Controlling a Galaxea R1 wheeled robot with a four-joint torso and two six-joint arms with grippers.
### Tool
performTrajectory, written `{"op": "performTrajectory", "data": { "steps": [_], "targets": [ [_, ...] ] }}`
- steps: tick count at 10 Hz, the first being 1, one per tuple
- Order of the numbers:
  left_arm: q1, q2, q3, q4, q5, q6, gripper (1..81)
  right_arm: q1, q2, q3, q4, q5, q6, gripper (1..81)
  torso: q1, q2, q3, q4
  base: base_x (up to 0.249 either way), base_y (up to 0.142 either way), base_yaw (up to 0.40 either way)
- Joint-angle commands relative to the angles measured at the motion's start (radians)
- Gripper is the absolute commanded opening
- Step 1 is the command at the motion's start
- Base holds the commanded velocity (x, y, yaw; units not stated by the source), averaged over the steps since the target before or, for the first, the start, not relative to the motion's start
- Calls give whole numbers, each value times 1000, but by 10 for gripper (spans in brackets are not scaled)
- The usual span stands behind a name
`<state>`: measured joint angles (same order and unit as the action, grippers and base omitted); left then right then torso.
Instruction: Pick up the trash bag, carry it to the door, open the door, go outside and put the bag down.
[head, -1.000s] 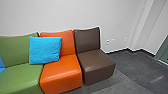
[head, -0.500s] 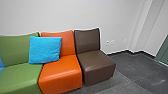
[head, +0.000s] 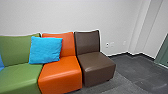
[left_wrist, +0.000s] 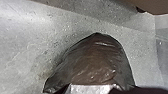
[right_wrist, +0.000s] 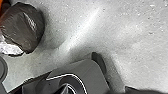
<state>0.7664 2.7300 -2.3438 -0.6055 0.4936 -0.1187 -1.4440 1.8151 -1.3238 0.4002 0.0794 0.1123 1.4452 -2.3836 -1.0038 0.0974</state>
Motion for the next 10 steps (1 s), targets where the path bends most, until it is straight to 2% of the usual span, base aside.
{"op": "performTrajectory", "data": {
  "steps": [1,3,4,6,7,8,9,10],
  "targets": [
    [-187,-18,1,-19,77,-7,811,53,-70,23,12,-61,-2,811,0,0,0,0,0,0,0],
    [-212,10,-61,-17,82,-22,811,55,-61,32,11,-62,-3,811,1,1,0,0,0,0,0],
    [-216,25,-92,-20,102,-22,811,55,-61,35,11,-62,-3,811,1,1,-94,-23,0,0,0],
    [-238,34,-104,-20,122,-22,811,55,-61,35,11,-62,-3,811,1,1,-120,-27,0,0,0],
    [-261,31,-103,-22,123,-24,811,55,-61,35,11,-62,-3,811,1,1,-147,-11,0,0,0],
    [-279,33,-104,-22,144,-24,811,55,-61,35,11,-62,-3,811,1,1,-182,-13,0,0,0],
    [-298,33,-106,-20,161,-25,811,55,-61,35,11,-61,-3,811,2,1,-123,-14,0,0,0],
    [-314,34,-112,-20,163,-32,811,55,-61,32,11,-61,-3,811,66,-99,-147,-14,0,0,0]
  ]
}}
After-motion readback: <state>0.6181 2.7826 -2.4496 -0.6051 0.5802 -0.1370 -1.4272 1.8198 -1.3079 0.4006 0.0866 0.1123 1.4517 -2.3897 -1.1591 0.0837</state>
